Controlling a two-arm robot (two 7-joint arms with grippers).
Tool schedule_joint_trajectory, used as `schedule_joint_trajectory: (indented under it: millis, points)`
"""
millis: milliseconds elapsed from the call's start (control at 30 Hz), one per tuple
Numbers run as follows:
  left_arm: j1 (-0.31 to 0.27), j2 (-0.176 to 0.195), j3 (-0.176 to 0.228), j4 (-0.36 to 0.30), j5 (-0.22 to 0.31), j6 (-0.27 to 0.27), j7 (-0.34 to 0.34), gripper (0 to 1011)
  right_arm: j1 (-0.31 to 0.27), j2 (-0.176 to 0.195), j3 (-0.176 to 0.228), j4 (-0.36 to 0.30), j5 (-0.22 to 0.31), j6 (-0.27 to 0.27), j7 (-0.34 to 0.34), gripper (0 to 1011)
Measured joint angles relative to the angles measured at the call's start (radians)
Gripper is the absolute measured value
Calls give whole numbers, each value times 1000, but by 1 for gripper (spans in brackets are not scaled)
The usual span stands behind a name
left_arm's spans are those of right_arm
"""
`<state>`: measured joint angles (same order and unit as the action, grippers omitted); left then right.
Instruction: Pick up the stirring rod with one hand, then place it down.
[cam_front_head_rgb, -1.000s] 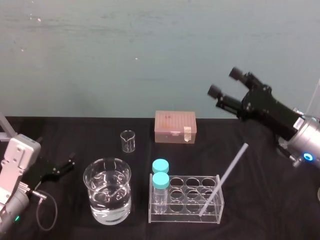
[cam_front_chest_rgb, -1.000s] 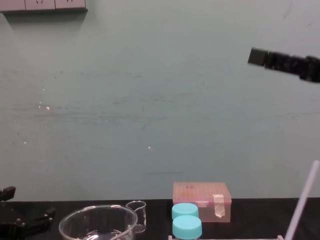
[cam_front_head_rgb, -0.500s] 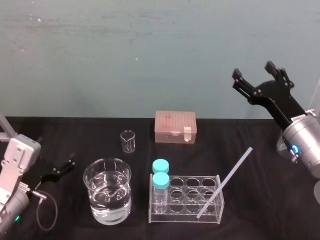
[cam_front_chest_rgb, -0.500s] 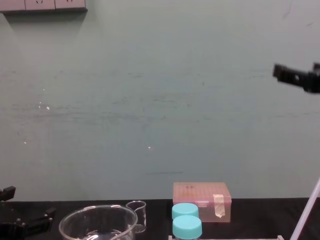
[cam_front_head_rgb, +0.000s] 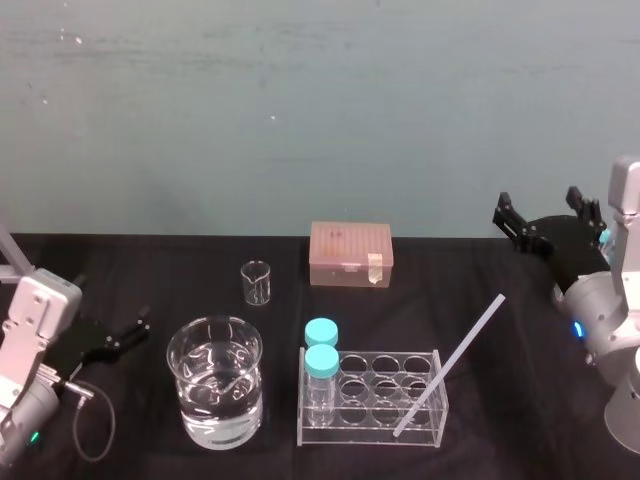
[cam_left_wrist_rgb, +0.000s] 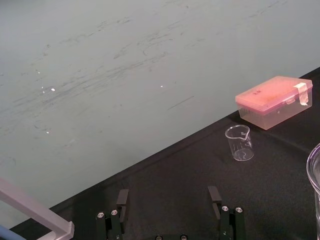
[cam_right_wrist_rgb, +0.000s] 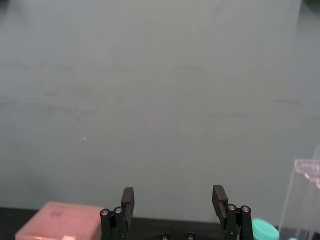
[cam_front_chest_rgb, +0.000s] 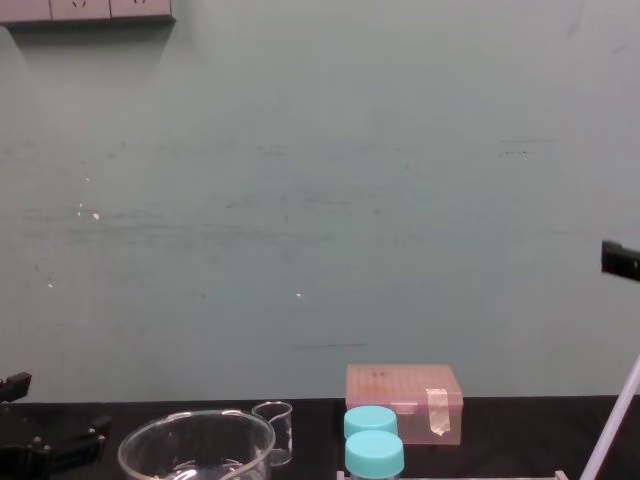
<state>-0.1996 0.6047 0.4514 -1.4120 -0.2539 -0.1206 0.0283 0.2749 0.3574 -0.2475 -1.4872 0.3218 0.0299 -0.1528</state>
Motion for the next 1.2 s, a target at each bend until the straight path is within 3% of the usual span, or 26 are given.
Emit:
schedule_joint_trajectory:
  millis: [167, 1200]
  points:
    - [0, 0, 0, 0, 0, 0, 0, 1005, -10, -10, 14, 4, 7, 35, 5, 1003]
    - [0, 0, 0, 0, 0, 0, 0, 1005, -6, -6, 7, 3, 2, 21, 5, 1003]
